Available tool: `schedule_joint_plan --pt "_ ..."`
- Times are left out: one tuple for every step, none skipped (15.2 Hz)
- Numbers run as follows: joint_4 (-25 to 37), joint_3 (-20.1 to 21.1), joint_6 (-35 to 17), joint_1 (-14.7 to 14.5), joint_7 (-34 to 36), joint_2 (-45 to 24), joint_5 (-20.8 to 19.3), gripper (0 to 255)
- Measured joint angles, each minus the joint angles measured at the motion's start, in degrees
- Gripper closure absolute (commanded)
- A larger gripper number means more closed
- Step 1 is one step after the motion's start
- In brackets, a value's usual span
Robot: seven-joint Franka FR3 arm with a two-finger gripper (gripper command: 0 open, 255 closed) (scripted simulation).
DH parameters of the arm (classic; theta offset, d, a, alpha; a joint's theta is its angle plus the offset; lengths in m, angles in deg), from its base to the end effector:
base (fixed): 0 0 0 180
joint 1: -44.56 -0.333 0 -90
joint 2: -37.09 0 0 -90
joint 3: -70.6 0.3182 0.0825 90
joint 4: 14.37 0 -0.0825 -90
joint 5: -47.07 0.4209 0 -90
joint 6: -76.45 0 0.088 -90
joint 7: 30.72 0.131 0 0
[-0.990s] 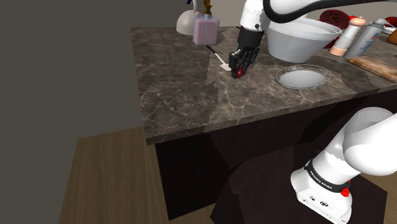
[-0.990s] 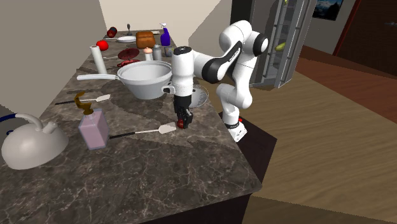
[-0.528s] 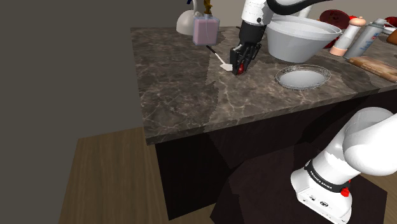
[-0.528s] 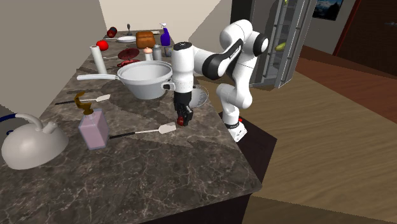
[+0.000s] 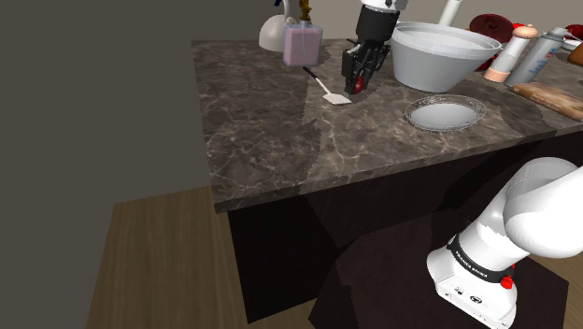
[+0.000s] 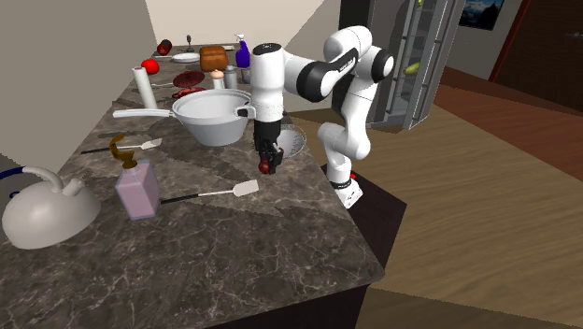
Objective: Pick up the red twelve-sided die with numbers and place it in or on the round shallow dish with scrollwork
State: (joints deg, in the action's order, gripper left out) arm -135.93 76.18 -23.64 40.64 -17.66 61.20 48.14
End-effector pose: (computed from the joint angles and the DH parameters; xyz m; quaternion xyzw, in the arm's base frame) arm 0.4602 0.0842 0.5565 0.9990 -0.0363 0.0238 0.0062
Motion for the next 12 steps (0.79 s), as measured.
schedule_joint_plan --pt "0.9 0.0 0.7 0.0 -0.1 -0.2 0.0 255" --pt "1.8 0.0 1.4 0.0 0.0 -0.4 0.0 255" --pt "2.8 0.0 2.2 0.0 0.0 -0.5 -0.1 255" --pt "3.4 0.0 2.9 0.0 0.0 -0.5 -0.1 255" --pt "3.9 -0.1 3.6 0.1 -0.1 -0.4 -0.1 255" --pt "4.8 -0.1 4.3 0.1 0.0 -0.6 -0.1 255" --pt "5.8 -0.1 5.1 0.1 0.0 -0.7 -0.1 255" --pt "7.0 -0.1 5.9 0.1 0.0 -1.1 -0.1 255" --pt "7.9 0.0 6.7 0.1 0.0 -1.3 -0.1 255" --pt "8.8 -0.1 7.4 0.1 0.0 -1.4 -0.2 255" --pt "9.6 0.0 8.1 0.1 0.1 -1.5 -0.2 255" --pt "9.0 -0.3 8.4 0.2 -0.3 -0.6 -0.2 255"
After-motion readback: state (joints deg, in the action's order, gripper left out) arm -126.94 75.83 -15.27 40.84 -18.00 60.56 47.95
